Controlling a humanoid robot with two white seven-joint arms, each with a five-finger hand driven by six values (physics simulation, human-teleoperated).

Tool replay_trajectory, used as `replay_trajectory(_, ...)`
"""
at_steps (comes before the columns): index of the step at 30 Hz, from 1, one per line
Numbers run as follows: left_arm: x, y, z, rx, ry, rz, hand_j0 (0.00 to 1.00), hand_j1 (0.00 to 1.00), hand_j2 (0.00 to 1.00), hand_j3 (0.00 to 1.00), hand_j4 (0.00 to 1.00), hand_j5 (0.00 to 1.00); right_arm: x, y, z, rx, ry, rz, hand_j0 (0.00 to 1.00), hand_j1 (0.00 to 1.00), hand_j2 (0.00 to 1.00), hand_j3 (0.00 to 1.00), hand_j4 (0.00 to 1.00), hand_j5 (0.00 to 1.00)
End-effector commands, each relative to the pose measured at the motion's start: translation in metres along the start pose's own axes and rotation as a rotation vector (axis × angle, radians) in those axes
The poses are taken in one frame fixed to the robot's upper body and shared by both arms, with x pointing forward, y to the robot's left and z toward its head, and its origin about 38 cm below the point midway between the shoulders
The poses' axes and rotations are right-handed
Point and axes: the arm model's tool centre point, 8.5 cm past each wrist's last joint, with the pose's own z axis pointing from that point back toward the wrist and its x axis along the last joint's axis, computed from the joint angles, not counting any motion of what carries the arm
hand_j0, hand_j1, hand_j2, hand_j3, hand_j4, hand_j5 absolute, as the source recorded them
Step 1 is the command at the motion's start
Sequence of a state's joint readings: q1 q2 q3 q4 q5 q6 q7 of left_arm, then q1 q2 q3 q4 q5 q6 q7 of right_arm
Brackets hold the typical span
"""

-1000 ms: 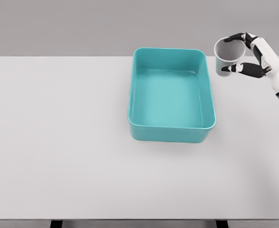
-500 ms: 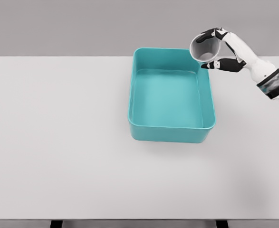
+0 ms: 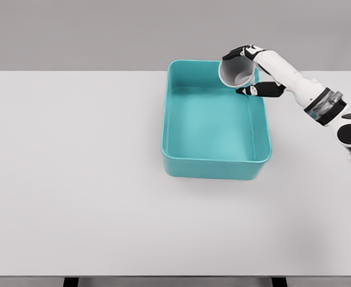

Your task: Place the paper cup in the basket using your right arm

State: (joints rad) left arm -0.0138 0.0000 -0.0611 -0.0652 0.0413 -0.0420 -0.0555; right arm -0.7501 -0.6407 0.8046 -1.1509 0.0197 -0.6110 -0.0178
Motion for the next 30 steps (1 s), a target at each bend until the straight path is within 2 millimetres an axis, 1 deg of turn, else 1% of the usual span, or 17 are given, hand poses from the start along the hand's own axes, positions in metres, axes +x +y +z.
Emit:
replay_trajectory(1, 0.000, 0.000, 0.000, -0.001, 0.001, 0.000, 1.00, 1.00, 1.00, 1.00, 1.00, 1.00, 0.000, 0.001, 0.000, -0.001, 0.001, -0.005, 0.79, 0.79, 0.79, 0.79, 0.79, 0.79)
replay_trajectory(3, 0.000, 0.000, 0.000, -0.001, 0.001, 0.000, 1.00, 1.00, 1.00, 1.00, 1.00, 1.00, -0.002, 0.001, 0.001, 0.000, 0.008, -0.003, 0.87, 0.87, 0.87, 0.87, 0.87, 0.87)
replay_trajectory(6, 0.000, 0.000, 0.000, 0.000, -0.002, 0.000, 1.00, 1.00, 1.00, 1.00, 1.00, 1.00, -0.002, -0.001, 0.001, -0.001, 0.008, 0.001, 0.93, 0.93, 0.93, 0.93, 0.93, 0.93)
replay_trajectory(9, 0.000, 0.000, 0.000, 0.000, 0.001, 0.000, 1.00, 1.00, 1.00, 1.00, 1.00, 1.00, -0.002, 0.000, -0.001, 0.006, 0.005, 0.002, 0.97, 0.97, 0.97, 0.97, 0.97, 0.97)
replay_trajectory(12, 0.000, 0.000, 0.000, 0.000, -0.002, 0.000, 1.00, 1.00, 1.00, 1.00, 1.00, 1.00, -0.002, -0.001, -0.001, 0.006, 0.005, 0.004, 1.00, 1.00, 1.00, 1.00, 1.00, 1.00)
replay_trajectory(20, 0.000, 0.000, 0.000, -0.001, -0.002, 0.000, 1.00, 1.00, 1.00, 1.00, 1.00, 1.00, -0.001, -0.003, -0.002, 0.006, 0.003, 0.008, 1.00, 1.00, 1.00, 1.00, 1.00, 1.00)
replay_trajectory(23, 0.000, 0.000, 0.000, 0.000, 0.000, 0.000, 1.00, 1.00, 1.00, 1.00, 1.00, 1.00, -0.001, -0.013, -0.003, 0.000, 0.001, 0.026, 1.00, 1.00, 1.00, 1.00, 1.00, 1.00)
replay_trajectory(26, 0.000, 0.000, 0.000, 0.000, 0.001, 0.000, 1.00, 1.00, 1.00, 1.00, 1.00, 1.00, 0.001, -0.016, -0.006, -0.005, -0.005, 0.028, 1.00, 1.00, 1.00, 1.00, 1.00, 1.00)
replay_trajectory(27, 0.000, 0.000, 0.000, -0.001, 0.000, 0.000, 1.00, 1.00, 1.00, 1.00, 1.00, 1.00, 0.002, -0.021, -0.007, -0.008, -0.008, 0.038, 1.00, 1.00, 1.00, 1.00, 1.00, 1.00)
replay_trajectory(28, 0.000, 0.000, 0.000, 0.000, 0.000, 0.000, 1.00, 1.00, 1.00, 1.00, 1.00, 1.00, 0.001, -0.027, -0.005, -0.008, -0.004, 0.051, 1.00, 1.00, 1.00, 1.00, 1.00, 1.00)
replay_trajectory(29, 0.000, 0.000, 0.000, 0.000, 0.000, 0.001, 1.00, 1.00, 1.00, 1.00, 1.00, 1.00, -0.002, -0.043, 0.003, -0.001, 0.012, 0.090, 1.00, 1.00, 1.00, 1.00, 1.00, 1.00)
replay_trajectory(30, 0.000, 0.000, 0.000, 0.000, 0.001, 0.000, 1.00, 1.00, 1.00, 1.00, 1.00, 1.00, -0.007, -0.062, 0.018, 0.022, 0.043, 0.143, 1.00, 1.00, 1.00, 1.00, 1.00, 1.00)
